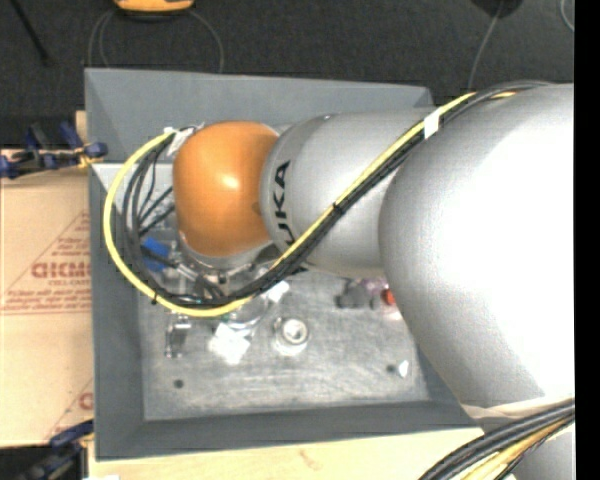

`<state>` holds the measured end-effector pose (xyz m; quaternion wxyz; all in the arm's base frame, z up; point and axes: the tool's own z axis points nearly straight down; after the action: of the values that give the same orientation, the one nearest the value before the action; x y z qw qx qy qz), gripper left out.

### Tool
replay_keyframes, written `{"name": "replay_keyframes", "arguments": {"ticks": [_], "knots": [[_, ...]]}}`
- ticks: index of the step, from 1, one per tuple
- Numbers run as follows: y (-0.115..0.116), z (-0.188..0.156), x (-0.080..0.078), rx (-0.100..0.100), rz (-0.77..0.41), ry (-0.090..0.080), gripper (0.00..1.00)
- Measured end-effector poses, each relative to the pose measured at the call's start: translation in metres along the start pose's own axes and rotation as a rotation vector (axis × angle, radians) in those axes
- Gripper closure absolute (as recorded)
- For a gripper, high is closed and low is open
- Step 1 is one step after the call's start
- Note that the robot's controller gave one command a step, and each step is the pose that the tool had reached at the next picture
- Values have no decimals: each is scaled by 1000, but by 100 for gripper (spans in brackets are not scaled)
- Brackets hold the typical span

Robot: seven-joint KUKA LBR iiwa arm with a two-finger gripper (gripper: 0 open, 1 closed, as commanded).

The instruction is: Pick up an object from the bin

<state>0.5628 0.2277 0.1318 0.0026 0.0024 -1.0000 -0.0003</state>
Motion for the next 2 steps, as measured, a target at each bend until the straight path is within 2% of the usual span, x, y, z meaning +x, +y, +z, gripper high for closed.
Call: {"name": "replay_keyframes", "arguments": {"ticks": [1,2], "knots": [[-83,-31,2,2,107,-9,0],[-114,36,-15,-4,22,-6,0]]}}
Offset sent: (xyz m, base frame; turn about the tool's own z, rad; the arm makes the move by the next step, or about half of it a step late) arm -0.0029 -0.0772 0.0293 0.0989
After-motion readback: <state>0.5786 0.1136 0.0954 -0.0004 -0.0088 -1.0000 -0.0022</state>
